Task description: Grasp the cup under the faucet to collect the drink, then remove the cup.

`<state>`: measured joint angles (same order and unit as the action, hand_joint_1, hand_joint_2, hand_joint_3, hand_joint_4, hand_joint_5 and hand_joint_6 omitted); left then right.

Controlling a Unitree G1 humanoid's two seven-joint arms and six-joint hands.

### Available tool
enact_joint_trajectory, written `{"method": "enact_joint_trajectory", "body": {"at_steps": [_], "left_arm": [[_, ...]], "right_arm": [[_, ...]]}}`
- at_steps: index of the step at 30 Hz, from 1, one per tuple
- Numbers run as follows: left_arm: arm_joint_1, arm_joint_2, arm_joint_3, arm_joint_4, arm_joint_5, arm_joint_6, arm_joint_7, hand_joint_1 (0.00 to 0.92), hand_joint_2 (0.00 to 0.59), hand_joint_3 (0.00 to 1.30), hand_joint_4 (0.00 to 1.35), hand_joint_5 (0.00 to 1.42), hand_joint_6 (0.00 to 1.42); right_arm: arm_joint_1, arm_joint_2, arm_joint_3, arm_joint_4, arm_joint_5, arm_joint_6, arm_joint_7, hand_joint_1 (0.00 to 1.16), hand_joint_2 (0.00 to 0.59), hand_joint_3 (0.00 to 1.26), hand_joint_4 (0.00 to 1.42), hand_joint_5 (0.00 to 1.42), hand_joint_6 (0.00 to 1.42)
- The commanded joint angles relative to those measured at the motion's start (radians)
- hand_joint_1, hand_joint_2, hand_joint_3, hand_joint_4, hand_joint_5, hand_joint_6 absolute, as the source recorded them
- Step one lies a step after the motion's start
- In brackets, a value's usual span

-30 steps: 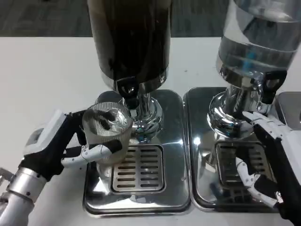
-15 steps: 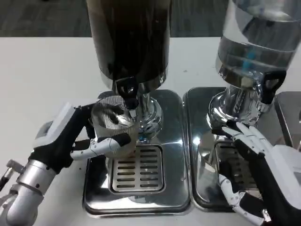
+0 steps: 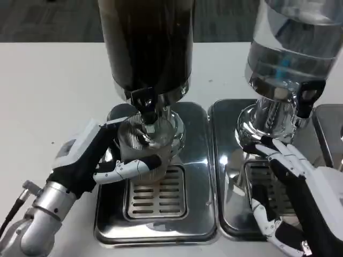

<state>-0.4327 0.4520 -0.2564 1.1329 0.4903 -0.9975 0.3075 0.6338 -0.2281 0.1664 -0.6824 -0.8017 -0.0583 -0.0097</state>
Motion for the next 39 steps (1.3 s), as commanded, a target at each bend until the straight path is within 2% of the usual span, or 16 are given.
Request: {"method": "enact_joint_trajectory", "body": {"at_steps": [1,8,11,16,22,39], "left_arm": [[-0.022,-0.007,-0.007,0.001,0.005,-0.011,-0.013,0.194,0.176,0.5,0.56,0.81,0.94],[-0.017,0.0,-0.015,-0.007,0.006,-0.025,-0.043,0.176,0.171,0.5,0.56,0.81,0.95],[-0.012,0.014,-0.022,-0.016,0.015,-0.026,-0.045,0.154,0.159,0.5,0.55,0.8,0.99],[-0.006,0.039,-0.03,-0.028,0.035,-0.019,-0.043,0.101,0.121,0.46,0.49,0.74,0.99],[0.0,0.054,-0.033,-0.037,0.045,-0.014,-0.039,0.061,0.095,0.45,0.44,0.69,0.92],[0.012,0.077,-0.032,-0.045,0.043,-0.017,-0.053,0.032,0.075,0.42,0.4,0.61,0.81]], "right_arm": [[0.006,0.008,-0.006,-0.021,-0.006,-0.001,0.0,0.72,0.585,0.23,0.09,0.07,0.18],[-0.012,0.02,-0.009,-0.01,-0.002,-0.003,0.001,0.72,0.586,0.22,0.08,0.06,0.17],[-0.026,0.022,-0.008,-0.001,-0.003,-0.004,-0.001,0.72,0.586,0.22,0.08,0.06,0.16],[-0.055,0.022,-0.006,0.019,0.007,-0.001,0.003,0.72,0.586,0.22,0.08,0.06,0.17],[-0.076,0.02,-0.007,0.032,0.01,0.0,0.005,0.73,0.586,0.22,0.08,0.06,0.17],[-0.071,0.028,-0.008,0.028,0.007,0.0,-0.006,0.73,0.586,0.22,0.08,0.07,0.18]]}}
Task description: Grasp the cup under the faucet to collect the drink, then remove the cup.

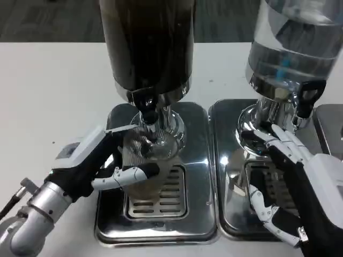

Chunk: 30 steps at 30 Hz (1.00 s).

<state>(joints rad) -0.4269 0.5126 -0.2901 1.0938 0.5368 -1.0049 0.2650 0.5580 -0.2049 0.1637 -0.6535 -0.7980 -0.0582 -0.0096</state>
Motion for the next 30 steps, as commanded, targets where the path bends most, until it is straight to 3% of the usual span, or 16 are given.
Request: {"method": "enact_joint_trajectory", "body": {"at_steps": [1,7,19,30], "left_arm": [[0.006,0.018,0.002,-0.006,-0.004,-0.009,-0.011,0.031,0.071,0.41,0.39,0.6,0.79],[0.009,0.028,-0.001,-0.017,-0.004,-0.014,-0.024,0.0,0.049,0.36,0.33,0.52,0.71],[0.033,0.052,0.015,-0.059,-0.035,-0.037,-0.07,0.0,0.052,0.33,0.3,0.5,0.69],[0.072,0.081,0.069,-0.128,-0.08,-0.054,-0.088,0.0,0.057,0.3,0.29,0.49,0.69]], "right_arm": [[0.006,0.004,-0.005,-0.001,0.002,-0.001,-0.008,0.73,0.586,0.22,0.08,0.07,0.18],[0.004,0.005,-0.004,0.001,0.003,-0.001,-0.007,0.72,0.586,0.22,0.08,0.07,0.18],[-0.011,0.009,-0.003,0.01,0.0,0.0,-0.008,0.72,0.586,0.23,0.08,0.09,0.18],[-0.022,0.012,-0.002,0.017,0.002,0.0,-0.005,0.72,0.586,0.23,0.09,0.09,0.19]]}}
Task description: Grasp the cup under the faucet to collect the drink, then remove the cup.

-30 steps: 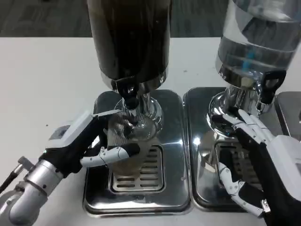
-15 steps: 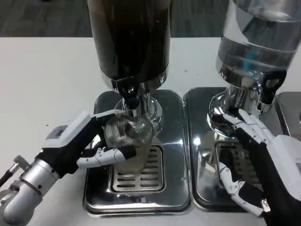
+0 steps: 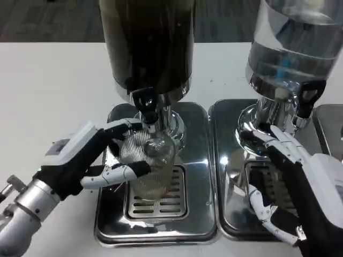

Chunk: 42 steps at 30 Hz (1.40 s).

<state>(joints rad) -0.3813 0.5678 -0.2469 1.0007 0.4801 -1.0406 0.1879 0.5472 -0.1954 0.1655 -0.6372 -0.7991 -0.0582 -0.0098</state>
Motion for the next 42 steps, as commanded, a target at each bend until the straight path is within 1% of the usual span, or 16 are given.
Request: {"method": "enact_joint_trajectory", "body": {"at_steps": [1,5,8,9,10,12,15,17,19,23,25,28,29,33,38,42], "left_arm": [[0.033,0.031,0.033,-0.046,-0.032,-0.02,-0.014,0.0,0.057,0.3,0.29,0.49,0.69],[0.068,0.059,0.066,-0.094,-0.072,-0.037,-0.044,0.0,0.059,0.29,0.31,0.49,0.69],[0.098,0.08,0.093,-0.133,-0.107,-0.048,-0.077,0.0,0.075,0.29,0.34,0.49,0.71],[0.112,0.092,0.107,-0.146,-0.142,-0.059,-0.102,0.0,0.081,0.29,0.35,0.49,0.7],[0.125,0.105,0.119,-0.159,-0.179,-0.068,-0.131,0.0,0.086,0.27,0.35,0.46,0.63],[0.15,0.13,0.141,-0.188,-0.287,-0.083,-0.216,0.0,0.074,0.25,0.32,0.4,0.55],[0.168,0.162,0.162,-0.233,-0.437,-0.086,-0.349,0.0,0.064,0.24,0.28,0.33,0.48],[0.176,0.171,0.176,-0.261,-0.567,-0.061,-0.463,0.0,0.06,0.25,0.27,0.31,0.46],[0.177,0.167,0.188,-0.277,-0.657,-0.035,-0.552,0.0,0.045,0.27,0.27,0.29,0.42],[0.17,0.142,0.233,-0.298,-0.851,0.068,-0.772,0.0,0.04,0.27,0.23,0.27,0.37],[0.169,0.134,0.261,-0.32,-0.922,0.123,-0.871,0.0,0.04,0.27,0.21,0.26,0.36],[0.172,0.124,0.301,-0.362,-0.99,0.2,-0.985,0.0,0.033,0.26,0.21,0.26,0.34],[0.172,0.118,0.317,-0.374,-1.0,0.223,-1.013,0.0,0.033,0.26,0.2,0.26,0.34],[0.179,0.111,0.366,-0.456,-1.07,0.37,-1.121,0.0,0.038,0.26,0.19,0.26,0.34],[0.18,0.101,0.418,-0.548,-1.131,0.555,-1.209,0.0,0.037,0.26,0.18,0.25,0.31],[0.173,0.089,0.456,-0.594,-1.149,0.66,-1.247,0.0,0.039,0.27,0.19,0.25,0.31]], "right_arm": [[-0.013,0.002,-0.004,0.002,0.003,0.0,-0.004,0.72,0.586,0.23,0.09,0.09,0.19],[-0.019,0.003,-0.002,0.008,0.006,-0.003,-0.008,0.73,0.577,0.24,0.1,0.09,0.2],[-0.024,0.003,-0.001,0.012,0.007,-0.004,-0.009,0.73,0.575,0.24,0.1,0.09,0.2],[-0.026,0.004,-0.001,0.014,0.008,-0.004,-0.01,0.73,0.574,0.25,0.1,0.09,0.2],[-0.028,0.004,0.002,0.016,0.007,-0.004,-0.01,0.73,0.573,0.25,0.1,0.09,0.2],[-0.035,0.003,0.004,0.022,0.009,-0.005,-0.008,0.72,0.553,0.25,0.11,0.1,0.2],[-0.051,0.0,0.006,0.035,0.013,-0.007,-0.007,0.72,0.546,0.26,0.11,0.1,0.21],[-0.062,-0.004,0.008,0.044,0.012,-0.009,-0.004,0.72,0.544,0.26,0.11,0.1,0.21],[-0.073,-0.012,0.005,0.055,0.017,-0.013,-0.001,0.71,0.541,0.26,0.12,0.11,0.21],[-0.089,-0.02,0.002,0.068,0.022,-0.013,-0.003,0.71,0.538,0.26,0.12,0.11,0.21],[-0.095,-0.021,0.003,0.075,0.026,-0.012,-0.003,0.7,0.537,0.26,0.12,0.11,0.21],[-0.105,-0.027,0.007,0.084,0.02,-0.016,-0.005,0.7,0.534,0.26,0.13,0.11,0.21],[-0.108,-0.028,0.006,0.089,0.026,-0.017,-0.003,0.69,0.523,0.26,0.13,0.11,0.21],[-0.119,-0.025,0.005,0.099,0.031,-0.016,-0.007,0.68,0.521,0.26,0.13,0.11,0.21],[-0.116,-0.021,0.009,0.101,0.023,-0.015,-0.014,0.66,0.515,0.26,0.14,0.12,0.21],[-0.115,-0.018,0.008,0.102,0.025,-0.013,-0.015,0.66,0.513,0.26,0.14,0.12,0.21]]}}
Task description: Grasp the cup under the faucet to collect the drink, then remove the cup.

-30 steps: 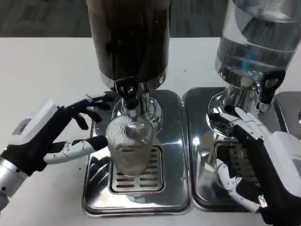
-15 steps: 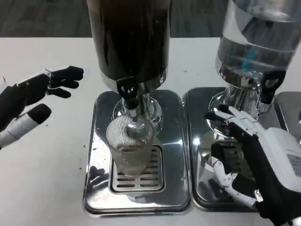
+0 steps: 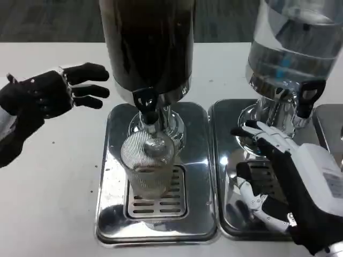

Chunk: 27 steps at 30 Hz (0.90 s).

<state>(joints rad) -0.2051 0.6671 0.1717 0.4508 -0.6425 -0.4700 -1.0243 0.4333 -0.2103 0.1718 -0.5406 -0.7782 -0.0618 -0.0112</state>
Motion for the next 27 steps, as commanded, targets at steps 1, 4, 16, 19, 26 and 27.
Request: {"method": "enact_joint_trajectory", "body": {"at_steps": [1,4,16,19,26,27], "left_arm": [[-0.006,-0.013,0.047,-0.052,-0.029,0.111,-0.042,0.0,0.039,0.27,0.19,0.25,0.31],[-0.024,-0.018,0.069,-0.07,-0.043,0.19,-0.067,0.0,0.032,0.27,0.19,0.25,0.3],[-0.105,-0.061,0.089,-0.076,-0.02,0.347,-0.137,0.0,0.029,0.23,0.14,0.21,0.25],[-0.123,-0.072,0.08,-0.076,-0.014,0.389,-0.155,0.0,0.029,0.22,0.11,0.2,0.23],[-0.16,-0.099,0.065,-0.067,0.012,0.439,-0.175,0.0,0.028,0.19,0.09,0.17,0.21],[-0.166,-0.104,0.061,-0.064,0.018,0.442,-0.176,0.0,0.028,0.18,0.08,0.16,0.2]], "right_arm": [[0.0,-0.002,0.003,0.004,0.002,-0.01,-0.015,0.65,0.512,0.26,0.14,0.12,0.21],[-0.001,-0.002,0.0,0.006,0.006,-0.009,-0.016,0.65,0.508,0.26,0.14,0.12,0.21],[0.004,0.004,0.0,0.011,0.003,-0.006,-0.03,0.63,0.503,0.26,0.14,0.12,0.21],[0.008,0.005,0.002,0.012,0.003,-0.007,-0.035,0.63,0.499,0.26,0.14,0.12,0.21],[0.013,0.008,0.0,0.011,0.006,-0.006,-0.046,0.63,0.491,0.26,0.14,0.12,0.21],[0.012,0.008,0.0,0.013,0.005,-0.007,-0.047,0.63,0.491,0.26,0.14,0.12,0.21]]}}
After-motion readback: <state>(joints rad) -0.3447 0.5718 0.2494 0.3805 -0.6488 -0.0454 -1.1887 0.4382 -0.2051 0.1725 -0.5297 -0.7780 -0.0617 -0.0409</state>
